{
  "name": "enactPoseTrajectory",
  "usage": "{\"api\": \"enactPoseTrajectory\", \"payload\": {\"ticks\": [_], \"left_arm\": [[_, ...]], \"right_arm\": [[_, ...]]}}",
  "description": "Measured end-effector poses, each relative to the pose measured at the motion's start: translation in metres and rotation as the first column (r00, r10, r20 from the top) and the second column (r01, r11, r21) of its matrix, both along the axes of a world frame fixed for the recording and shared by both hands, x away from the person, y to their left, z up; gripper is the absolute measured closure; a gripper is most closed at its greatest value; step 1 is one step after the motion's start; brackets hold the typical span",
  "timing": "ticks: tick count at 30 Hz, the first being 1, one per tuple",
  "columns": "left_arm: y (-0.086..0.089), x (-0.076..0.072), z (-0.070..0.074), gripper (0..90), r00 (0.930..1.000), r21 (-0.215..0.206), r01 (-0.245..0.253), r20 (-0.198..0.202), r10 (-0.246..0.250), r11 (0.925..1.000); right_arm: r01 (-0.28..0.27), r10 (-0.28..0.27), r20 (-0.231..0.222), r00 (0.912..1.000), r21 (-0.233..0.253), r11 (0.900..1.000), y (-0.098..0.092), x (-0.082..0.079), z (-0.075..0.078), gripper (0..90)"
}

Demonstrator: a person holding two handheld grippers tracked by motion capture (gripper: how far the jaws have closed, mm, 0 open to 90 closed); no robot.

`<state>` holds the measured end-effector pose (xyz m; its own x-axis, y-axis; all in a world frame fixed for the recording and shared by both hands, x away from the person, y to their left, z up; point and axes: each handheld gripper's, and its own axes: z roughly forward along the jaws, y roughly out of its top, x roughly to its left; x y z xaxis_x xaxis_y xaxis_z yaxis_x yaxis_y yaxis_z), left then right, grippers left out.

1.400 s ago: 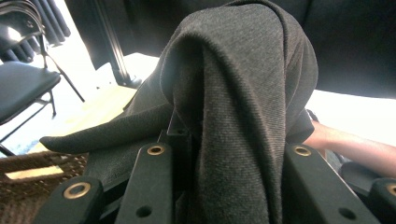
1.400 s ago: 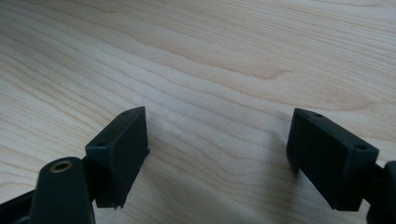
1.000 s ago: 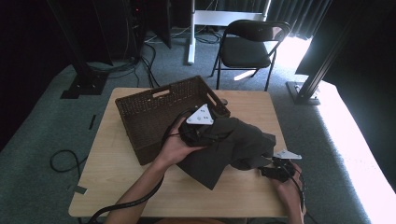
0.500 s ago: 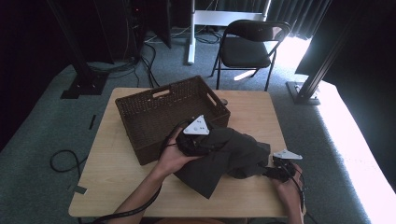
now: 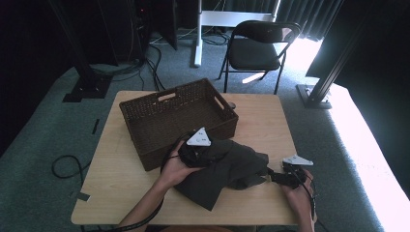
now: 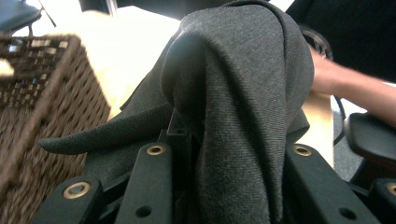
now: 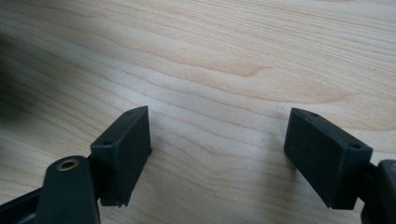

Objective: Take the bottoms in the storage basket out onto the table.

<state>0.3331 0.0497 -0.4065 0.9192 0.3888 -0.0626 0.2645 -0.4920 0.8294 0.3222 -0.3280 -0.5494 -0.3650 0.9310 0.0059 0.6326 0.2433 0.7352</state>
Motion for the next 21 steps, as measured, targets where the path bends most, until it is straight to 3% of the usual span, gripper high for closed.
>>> {"api": "enactPoseTrajectory", "payload": {"ticks": [7, 21], "left_arm": [[0.011, 0.004, -0.017, 67.9, 0.9993, 0.008, -0.033, -0.016, 0.034, 0.9994], [0.026, 0.006, -0.034, 67.4, 0.9967, 0.033, -0.075, -0.027, 0.076, 0.9966]], "right_arm": [[0.003, -0.003, 0.0, 1.0, 0.001, 1.0, 0.0, 0.0, 0.0, 22.6], [0.007, -0.007, 0.001, 1.0, 0.0, 1.0, 0.0, -0.001, 0.0, 22.6]]}}
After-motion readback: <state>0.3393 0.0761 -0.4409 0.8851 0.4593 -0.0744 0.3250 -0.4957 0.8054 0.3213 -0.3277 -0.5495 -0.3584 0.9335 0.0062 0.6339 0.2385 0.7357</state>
